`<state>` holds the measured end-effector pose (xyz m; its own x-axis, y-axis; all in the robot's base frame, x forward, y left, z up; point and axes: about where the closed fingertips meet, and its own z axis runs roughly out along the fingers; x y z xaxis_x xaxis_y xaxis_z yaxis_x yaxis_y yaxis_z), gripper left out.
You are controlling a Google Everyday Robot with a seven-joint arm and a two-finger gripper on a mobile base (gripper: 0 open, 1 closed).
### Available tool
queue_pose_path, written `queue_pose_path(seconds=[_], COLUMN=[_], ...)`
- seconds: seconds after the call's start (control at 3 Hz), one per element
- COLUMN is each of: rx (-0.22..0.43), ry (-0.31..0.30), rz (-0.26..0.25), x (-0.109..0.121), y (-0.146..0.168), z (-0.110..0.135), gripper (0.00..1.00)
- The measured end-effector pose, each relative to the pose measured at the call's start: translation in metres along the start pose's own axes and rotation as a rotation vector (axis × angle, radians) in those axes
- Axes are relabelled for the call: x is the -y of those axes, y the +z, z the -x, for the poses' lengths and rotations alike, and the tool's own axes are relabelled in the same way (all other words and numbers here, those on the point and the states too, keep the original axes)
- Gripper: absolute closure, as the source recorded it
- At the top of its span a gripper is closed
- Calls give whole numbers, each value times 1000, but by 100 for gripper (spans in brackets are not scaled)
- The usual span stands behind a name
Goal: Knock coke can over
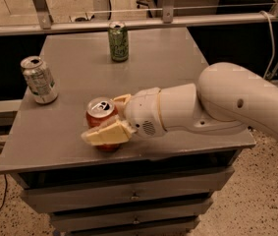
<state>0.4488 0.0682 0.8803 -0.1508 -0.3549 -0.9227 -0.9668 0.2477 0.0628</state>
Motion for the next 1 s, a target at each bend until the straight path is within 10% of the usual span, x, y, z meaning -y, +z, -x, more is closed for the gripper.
queue_pose_path(seconds=[1.0], rx=[-77], ry=[-10], rz=[-143], x=[44], y=[-48], z=[-5], gripper=[100])
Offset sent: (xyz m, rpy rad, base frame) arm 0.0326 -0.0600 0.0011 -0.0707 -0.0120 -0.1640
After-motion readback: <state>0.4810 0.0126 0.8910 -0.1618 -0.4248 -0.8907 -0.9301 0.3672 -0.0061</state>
